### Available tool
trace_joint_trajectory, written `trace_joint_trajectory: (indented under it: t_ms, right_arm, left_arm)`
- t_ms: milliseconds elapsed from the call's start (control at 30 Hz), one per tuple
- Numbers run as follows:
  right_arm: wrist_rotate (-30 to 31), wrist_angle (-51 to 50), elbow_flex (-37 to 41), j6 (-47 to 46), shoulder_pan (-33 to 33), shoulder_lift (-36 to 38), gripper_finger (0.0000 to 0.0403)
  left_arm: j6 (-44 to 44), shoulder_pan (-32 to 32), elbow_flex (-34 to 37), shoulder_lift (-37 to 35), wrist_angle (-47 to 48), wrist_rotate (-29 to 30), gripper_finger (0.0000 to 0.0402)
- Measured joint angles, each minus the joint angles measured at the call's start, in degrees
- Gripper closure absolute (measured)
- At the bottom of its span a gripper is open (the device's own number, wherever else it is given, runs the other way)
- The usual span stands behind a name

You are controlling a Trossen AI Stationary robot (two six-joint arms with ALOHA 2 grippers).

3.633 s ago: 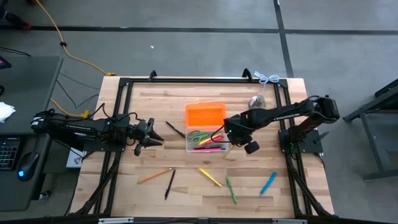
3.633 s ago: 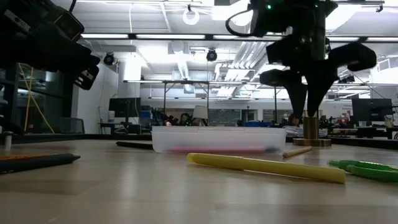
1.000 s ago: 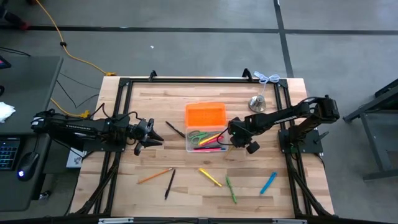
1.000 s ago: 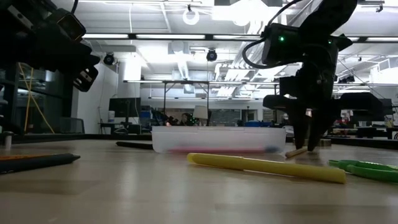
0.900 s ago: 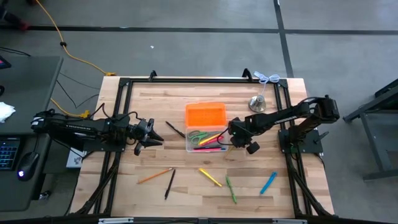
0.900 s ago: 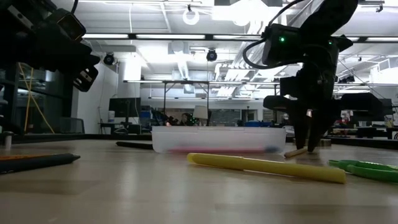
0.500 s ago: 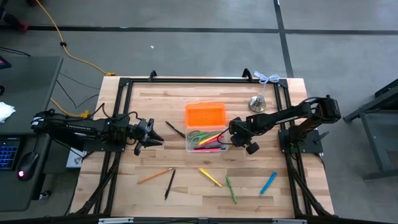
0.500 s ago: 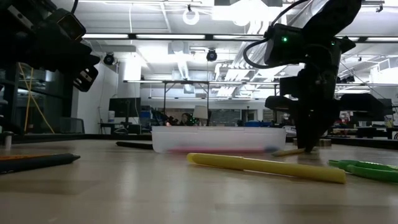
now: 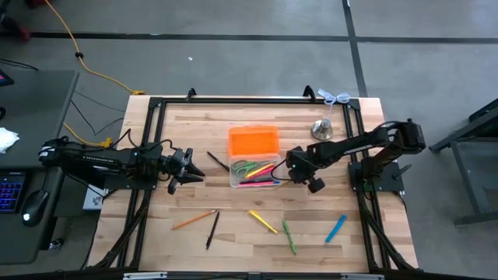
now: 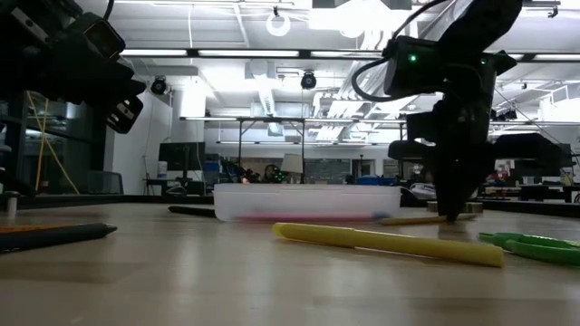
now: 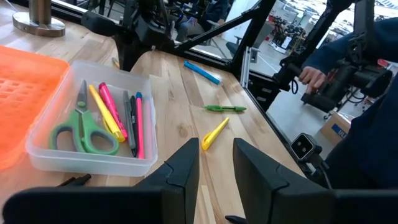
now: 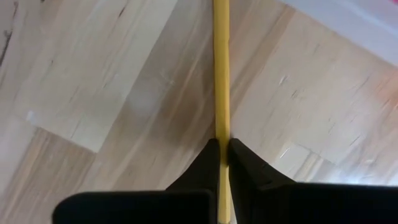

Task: Pick & place school supplies into a supply box
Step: Put the yellow pen into the container

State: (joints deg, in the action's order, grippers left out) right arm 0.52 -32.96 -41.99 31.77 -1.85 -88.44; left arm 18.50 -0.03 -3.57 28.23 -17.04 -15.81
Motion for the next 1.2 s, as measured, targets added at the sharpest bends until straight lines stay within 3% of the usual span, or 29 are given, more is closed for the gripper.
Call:
trace_joint_trajectory:
  t_ms: [333, 600, 1200]
  right_arm:
    - [-1.15, -8.14, -2.92, 2.02, 0.21, -0.11, 0.0399]
    - [-2.54, -12.30, -6.36, 2.90, 4.32, -0.11, 0.0401]
    - [-8.01, -20.07, -16.24, -3.68, 9.79, -0.04, 0.0402]
  left_arm:
    - [0.00, 0.02, 0.00, 0.00, 0.00, 0.00, 0.0273]
    - [-0.07, 0.01, 0.00, 0.01, 0.01, 0.00, 0.0273]
    - [-0.17, 0.00, 0.00, 0.00, 0.00, 0.01, 0.0273]
